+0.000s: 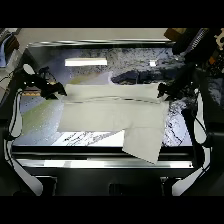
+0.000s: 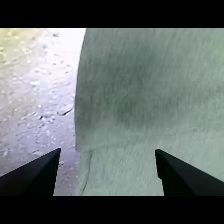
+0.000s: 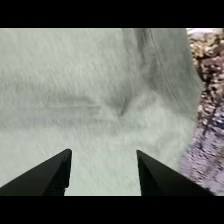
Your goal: Fold the clothes and pants, and hang the long-sleeved shirts on hangers.
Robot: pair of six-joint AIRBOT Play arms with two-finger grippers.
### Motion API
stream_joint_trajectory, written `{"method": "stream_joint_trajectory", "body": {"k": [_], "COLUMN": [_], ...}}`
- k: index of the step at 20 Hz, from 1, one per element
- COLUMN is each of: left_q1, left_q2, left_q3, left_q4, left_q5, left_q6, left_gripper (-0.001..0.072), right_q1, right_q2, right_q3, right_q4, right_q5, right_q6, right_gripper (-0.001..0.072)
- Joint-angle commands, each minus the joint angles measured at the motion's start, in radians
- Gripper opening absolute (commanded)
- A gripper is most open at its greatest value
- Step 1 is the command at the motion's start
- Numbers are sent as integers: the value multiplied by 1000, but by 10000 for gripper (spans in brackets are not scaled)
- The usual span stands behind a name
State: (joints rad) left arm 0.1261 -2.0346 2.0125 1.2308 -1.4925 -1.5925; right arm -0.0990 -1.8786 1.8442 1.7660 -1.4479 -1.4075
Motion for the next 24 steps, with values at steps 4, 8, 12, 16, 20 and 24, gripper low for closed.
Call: {"method": "stream_joint_trajectory", "body": {"k": [4, 8, 12, 16, 20, 24], "left_q1": [190, 332, 392, 374, 360, 359], "left_q2": [230, 458, 584, 600, 600, 599], "left_q3": [-212, -640, -923, -976, -976, -976], "left_q4": [-58, -182, -303, -308, -309, -309], "left_q5": [-77, 49, 115, 126, 129, 143], "left_q6": [37, 111, 189, 211, 221, 225], "left_gripper": [652, 652, 652, 652, 652, 652], "right_q1": [-169, -260, -258, -258, -258, -258], "right_q2": [291, 544, 666, 669, 669, 669], "right_q3": [-292, -809, -1170, -1268, -1268, -1268], "right_q4": [126, 183, 296, 367, 362, 372], "right_q5": [-78, -49, 50, 139, 203, 262], "right_q6": [-226, -288, -334, -394, -408, -411], "right_gripper": [492, 517, 572, 568, 556, 440]}}
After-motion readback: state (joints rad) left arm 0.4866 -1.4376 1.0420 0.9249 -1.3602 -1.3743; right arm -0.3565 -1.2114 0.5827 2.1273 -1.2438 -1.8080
